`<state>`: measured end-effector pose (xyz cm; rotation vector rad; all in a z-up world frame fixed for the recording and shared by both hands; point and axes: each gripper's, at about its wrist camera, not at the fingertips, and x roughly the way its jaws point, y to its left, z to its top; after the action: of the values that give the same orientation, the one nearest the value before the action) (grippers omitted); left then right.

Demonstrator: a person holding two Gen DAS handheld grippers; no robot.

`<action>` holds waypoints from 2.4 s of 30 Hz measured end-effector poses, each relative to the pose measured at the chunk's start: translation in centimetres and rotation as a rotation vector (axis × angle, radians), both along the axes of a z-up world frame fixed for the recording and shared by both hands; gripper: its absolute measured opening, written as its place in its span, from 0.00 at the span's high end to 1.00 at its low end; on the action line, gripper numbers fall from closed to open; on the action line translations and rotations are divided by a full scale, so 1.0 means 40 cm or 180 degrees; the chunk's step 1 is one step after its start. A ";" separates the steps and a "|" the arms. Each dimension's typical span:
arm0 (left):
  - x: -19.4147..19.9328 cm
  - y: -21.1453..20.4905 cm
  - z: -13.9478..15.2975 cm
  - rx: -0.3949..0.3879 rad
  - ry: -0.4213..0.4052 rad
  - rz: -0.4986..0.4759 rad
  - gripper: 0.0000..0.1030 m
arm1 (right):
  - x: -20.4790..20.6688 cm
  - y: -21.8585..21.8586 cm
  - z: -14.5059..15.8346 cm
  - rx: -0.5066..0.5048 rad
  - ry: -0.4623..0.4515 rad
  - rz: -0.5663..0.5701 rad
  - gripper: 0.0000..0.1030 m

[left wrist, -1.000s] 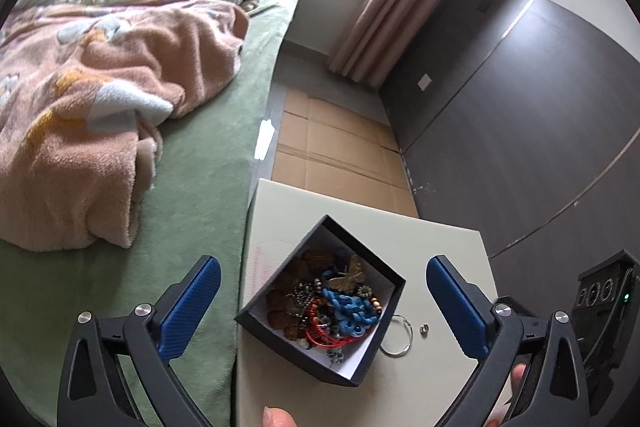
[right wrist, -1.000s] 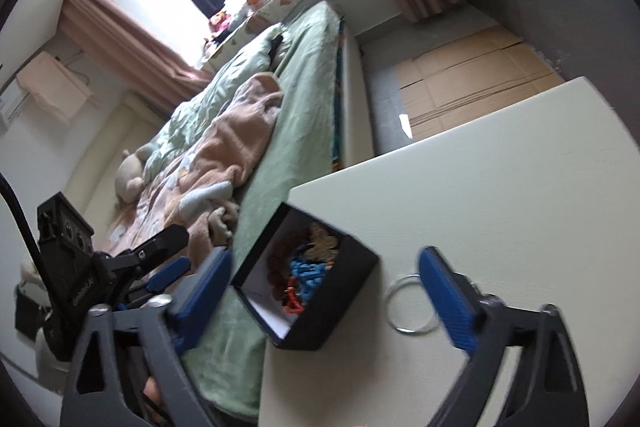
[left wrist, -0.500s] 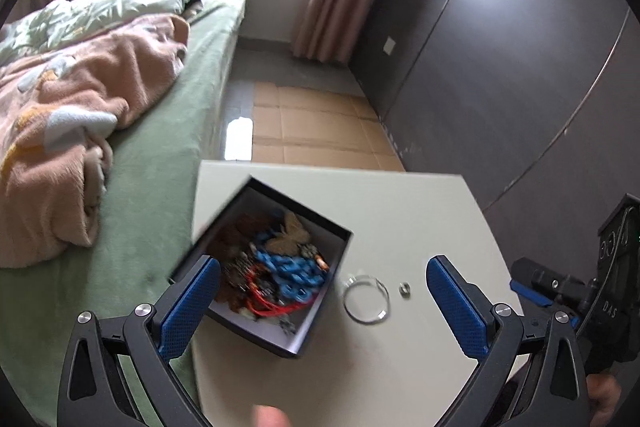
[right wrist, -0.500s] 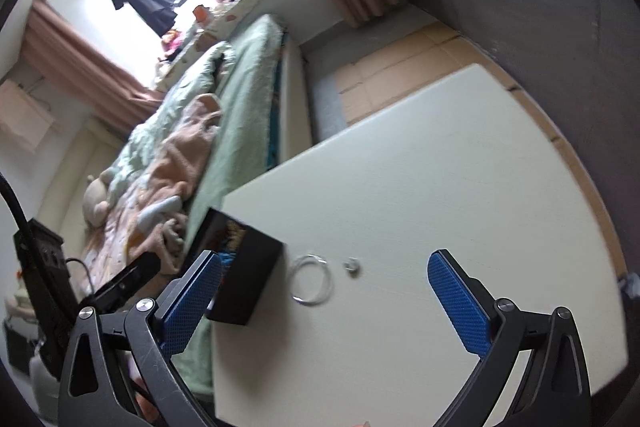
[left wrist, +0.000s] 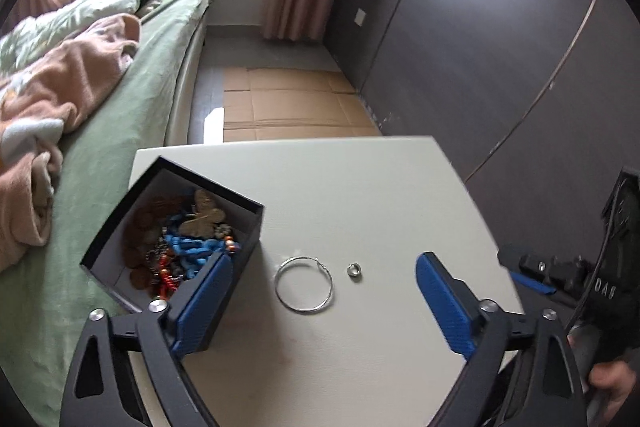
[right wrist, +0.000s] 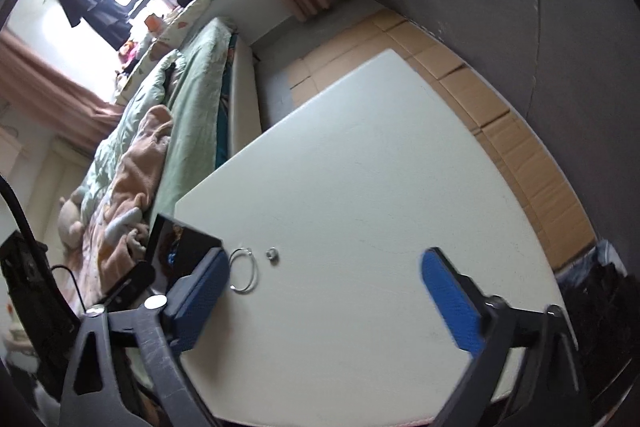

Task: Organize jewelry
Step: 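Move the open left tool over the large silver hoop, then close the left tool on the rim of the silver hoop, then carry the silver hoop into the black box and open the left tool, then close the right tool on the small silver ring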

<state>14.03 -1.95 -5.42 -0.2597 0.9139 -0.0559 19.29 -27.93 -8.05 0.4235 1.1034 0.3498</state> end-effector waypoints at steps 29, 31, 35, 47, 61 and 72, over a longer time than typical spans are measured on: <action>0.126 -0.112 -0.198 0.0731 0.0517 0.0210 0.83 | 0.041 -0.098 0.008 0.0140 -0.0008 -0.0229 0.25; 0.124 -0.115 -0.198 0.0741 0.0511 0.0128 0.97 | 0.040 -0.095 0.005 0.0094 0.0000 -0.0227 0.25; 0.118 -0.112 -0.198 0.0690 0.0509 0.0012 0.98 | 0.036 -0.081 0.006 0.0042 -0.0009 -0.0173 0.25; 0.076 -0.067 -0.105 0.0263 0.0264 -0.0001 0.98 | 0.029 -0.016 0.000 -0.0022 -0.0016 0.0051 0.25; 0.020 0.049 0.031 -0.0083 -0.0133 0.0159 0.98 | 0.030 0.133 -0.045 -0.0210 0.0072 0.0506 0.40; 0.001 0.171 0.043 -0.0254 -0.0151 0.0368 0.98 | 0.054 0.279 -0.107 -0.0483 0.0183 0.0889 0.64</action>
<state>14.07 4.89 -3.71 -0.3835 0.8489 0.0083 21.44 -16.77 -12.35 0.1450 1.2393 0.4979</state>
